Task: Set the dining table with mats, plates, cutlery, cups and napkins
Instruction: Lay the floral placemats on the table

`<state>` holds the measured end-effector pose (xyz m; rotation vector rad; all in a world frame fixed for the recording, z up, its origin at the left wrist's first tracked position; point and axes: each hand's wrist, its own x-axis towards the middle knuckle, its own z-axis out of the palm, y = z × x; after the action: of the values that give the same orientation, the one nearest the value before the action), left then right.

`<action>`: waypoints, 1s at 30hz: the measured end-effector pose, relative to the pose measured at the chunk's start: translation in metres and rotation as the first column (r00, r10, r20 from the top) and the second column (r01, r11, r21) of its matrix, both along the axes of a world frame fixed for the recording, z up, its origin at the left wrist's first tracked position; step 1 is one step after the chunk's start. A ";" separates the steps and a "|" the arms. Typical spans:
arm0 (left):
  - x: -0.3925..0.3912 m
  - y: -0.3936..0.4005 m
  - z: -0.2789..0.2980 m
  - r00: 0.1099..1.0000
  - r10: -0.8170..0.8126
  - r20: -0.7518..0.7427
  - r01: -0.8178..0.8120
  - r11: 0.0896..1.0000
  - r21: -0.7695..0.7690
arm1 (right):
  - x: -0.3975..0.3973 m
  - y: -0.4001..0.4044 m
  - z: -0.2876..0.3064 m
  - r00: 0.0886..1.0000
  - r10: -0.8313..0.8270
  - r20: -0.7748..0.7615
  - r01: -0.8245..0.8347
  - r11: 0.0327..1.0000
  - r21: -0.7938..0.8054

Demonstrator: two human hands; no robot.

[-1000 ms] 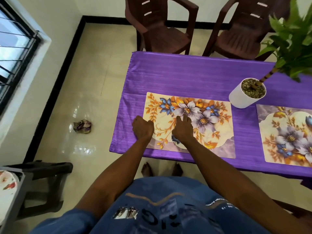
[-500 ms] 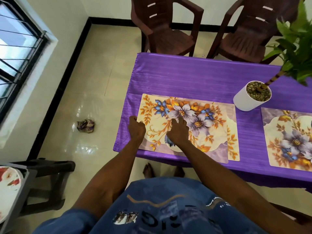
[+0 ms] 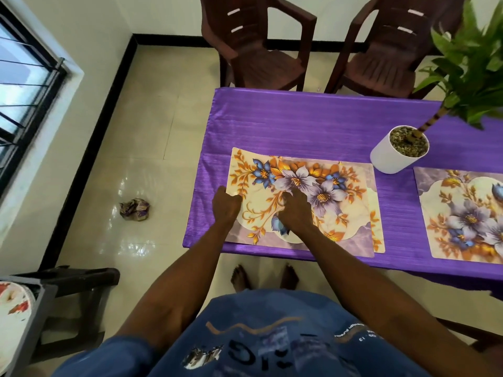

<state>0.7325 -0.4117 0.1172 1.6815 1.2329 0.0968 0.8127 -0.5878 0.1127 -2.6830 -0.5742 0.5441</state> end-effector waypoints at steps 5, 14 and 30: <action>0.015 -0.010 0.003 0.998 -0.035 -0.059 0.035 0.999 -0.012 | 0.007 -0.011 0.000 1.000 -0.022 0.002 0.022 1.000 -0.009; 0.021 -0.001 -0.001 0.968 -0.061 -0.245 0.052 0.998 -0.042 | 0.011 -0.017 0.001 1.000 0.005 0.006 -0.004 0.998 -0.065; -0.005 0.002 0.004 1.000 0.017 0.006 -0.016 0.999 -0.050 | -0.001 -0.003 0.003 0.995 0.096 0.009 -0.095 0.994 -0.050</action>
<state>0.7272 -0.4095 0.1211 1.6270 1.2351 0.0803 0.8117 -0.5909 0.1153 -2.7173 -0.7040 0.5764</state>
